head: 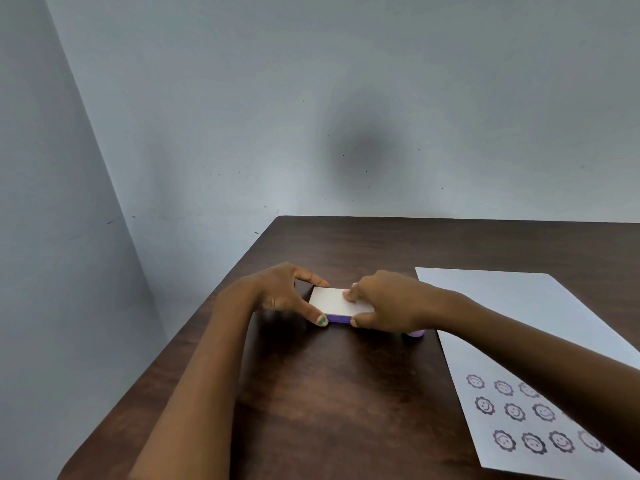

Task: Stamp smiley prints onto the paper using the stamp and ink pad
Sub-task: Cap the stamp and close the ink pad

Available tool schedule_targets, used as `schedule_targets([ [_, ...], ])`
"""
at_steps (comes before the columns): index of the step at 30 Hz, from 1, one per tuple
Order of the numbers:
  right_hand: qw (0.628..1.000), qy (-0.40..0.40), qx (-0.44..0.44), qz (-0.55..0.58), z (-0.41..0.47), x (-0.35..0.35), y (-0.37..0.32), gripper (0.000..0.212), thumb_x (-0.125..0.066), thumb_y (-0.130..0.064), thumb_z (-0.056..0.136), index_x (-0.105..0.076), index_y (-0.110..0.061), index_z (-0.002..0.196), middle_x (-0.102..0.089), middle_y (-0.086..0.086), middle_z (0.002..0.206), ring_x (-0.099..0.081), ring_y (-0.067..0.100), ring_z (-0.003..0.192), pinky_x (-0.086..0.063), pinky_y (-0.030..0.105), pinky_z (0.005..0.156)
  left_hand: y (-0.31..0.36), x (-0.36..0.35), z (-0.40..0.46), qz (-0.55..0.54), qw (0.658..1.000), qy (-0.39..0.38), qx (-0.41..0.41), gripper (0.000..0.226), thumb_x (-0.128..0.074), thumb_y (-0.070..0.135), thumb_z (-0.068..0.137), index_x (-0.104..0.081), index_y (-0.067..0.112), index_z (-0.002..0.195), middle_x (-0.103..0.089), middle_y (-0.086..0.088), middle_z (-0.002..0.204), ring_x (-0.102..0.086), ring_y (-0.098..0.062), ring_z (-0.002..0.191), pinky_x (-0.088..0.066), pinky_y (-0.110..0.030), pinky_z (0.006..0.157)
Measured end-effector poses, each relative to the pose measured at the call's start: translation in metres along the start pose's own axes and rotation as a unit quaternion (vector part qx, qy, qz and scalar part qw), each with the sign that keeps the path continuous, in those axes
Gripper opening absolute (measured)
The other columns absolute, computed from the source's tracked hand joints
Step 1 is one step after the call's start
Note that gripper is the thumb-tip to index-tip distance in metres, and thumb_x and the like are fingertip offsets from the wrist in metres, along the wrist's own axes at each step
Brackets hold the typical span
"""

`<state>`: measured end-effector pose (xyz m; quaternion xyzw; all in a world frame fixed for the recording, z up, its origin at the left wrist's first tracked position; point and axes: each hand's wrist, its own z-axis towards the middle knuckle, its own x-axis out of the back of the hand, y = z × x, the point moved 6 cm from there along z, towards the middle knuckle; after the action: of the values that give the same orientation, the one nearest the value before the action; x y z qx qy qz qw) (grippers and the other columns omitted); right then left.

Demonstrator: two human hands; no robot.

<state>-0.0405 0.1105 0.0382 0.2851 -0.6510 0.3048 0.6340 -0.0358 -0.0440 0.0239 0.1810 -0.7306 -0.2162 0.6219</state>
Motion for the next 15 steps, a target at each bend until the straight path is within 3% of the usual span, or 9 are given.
schedule_targets([
  [3, 0.998, -0.012, -0.011, -0.062, 0.002, -0.003, 0.001, 0.046, -0.05, -0.035, 0.091, -0.047, -0.009, 0.128, -0.054, 0.016, 0.13, -0.056, 0.032, 0.107, -0.048, 0.041, 0.09, 0.004, -0.004, 0.004, 0.012, 1.0, 0.019, -0.005, 0.074, -0.081, 0.046, 0.064, -0.051, 0.036, 0.131, -0.049, 0.006, 0.139, -0.042, -0.014, 0.121, -0.03, -0.023, 0.091],
  [9, 1.0, -0.008, -0.011, -0.021, 0.009, 0.008, 0.007, 0.045, -0.062, -0.031, 0.085, -0.055, -0.006, 0.121, -0.061, 0.016, 0.113, -0.057, 0.029, 0.097, -0.04, 0.03, 0.07, 0.007, -0.009, 0.004, 0.0, 1.0, 0.02, -0.016, 0.077, -0.078, 0.043, 0.069, -0.044, 0.033, 0.137, -0.041, 0.008, 0.147, -0.034, -0.012, 0.133, -0.023, -0.02, 0.097],
  [15, 0.998, -0.004, 0.037, 0.046, 0.022, 0.016, 0.019, 0.055, -0.078, -0.036, 0.069, -0.062, -0.01, 0.116, -0.066, 0.008, 0.113, -0.054, 0.017, 0.085, -0.034, 0.02, 0.059, 0.011, -0.018, 0.005, -0.042, 0.999, 0.006, -0.022, 0.072, -0.077, 0.045, 0.07, -0.044, 0.039, 0.134, -0.039, 0.013, 0.146, -0.033, -0.011, 0.133, -0.027, -0.024, 0.102],
])
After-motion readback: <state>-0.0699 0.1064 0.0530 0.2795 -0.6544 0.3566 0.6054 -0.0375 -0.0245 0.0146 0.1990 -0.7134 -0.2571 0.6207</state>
